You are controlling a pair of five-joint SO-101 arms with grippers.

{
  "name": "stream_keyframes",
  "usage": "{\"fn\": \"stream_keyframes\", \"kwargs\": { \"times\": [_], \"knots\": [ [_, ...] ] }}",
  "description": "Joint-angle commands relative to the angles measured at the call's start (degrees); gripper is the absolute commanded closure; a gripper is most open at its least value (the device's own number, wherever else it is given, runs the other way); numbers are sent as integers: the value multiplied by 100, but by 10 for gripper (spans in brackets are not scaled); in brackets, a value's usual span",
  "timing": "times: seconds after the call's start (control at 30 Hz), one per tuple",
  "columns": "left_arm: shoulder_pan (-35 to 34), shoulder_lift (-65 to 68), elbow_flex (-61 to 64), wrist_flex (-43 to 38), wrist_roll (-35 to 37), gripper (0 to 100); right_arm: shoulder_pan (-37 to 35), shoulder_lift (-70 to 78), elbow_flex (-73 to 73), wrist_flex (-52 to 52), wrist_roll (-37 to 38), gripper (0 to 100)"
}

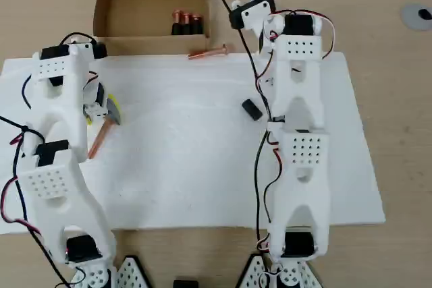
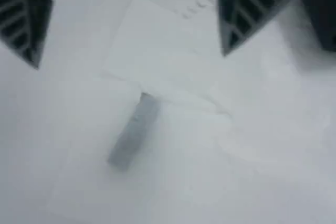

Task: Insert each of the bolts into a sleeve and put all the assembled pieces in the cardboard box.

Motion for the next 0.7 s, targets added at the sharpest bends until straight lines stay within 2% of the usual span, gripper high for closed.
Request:
{"fn": "stream_keyframes", "kwargs": {
  "times": [0.0, 0.17, 0.3, 0.67],
  "knots": [
    [-185, 57, 387, -35, -281, 747, -31, -585, 4, 62, -35, 739],
    [-123, 57, 545, -35, -580, 775, -40, -585, 4, 62, -35, 739],
    [-132, 48, 527, -35, -598, 988, -40, -585, 4, 62, -35, 739],
    [-149, -57, 396, 53, -527, 989, -48, -585, 4, 62, -35, 739]
  ]
}}
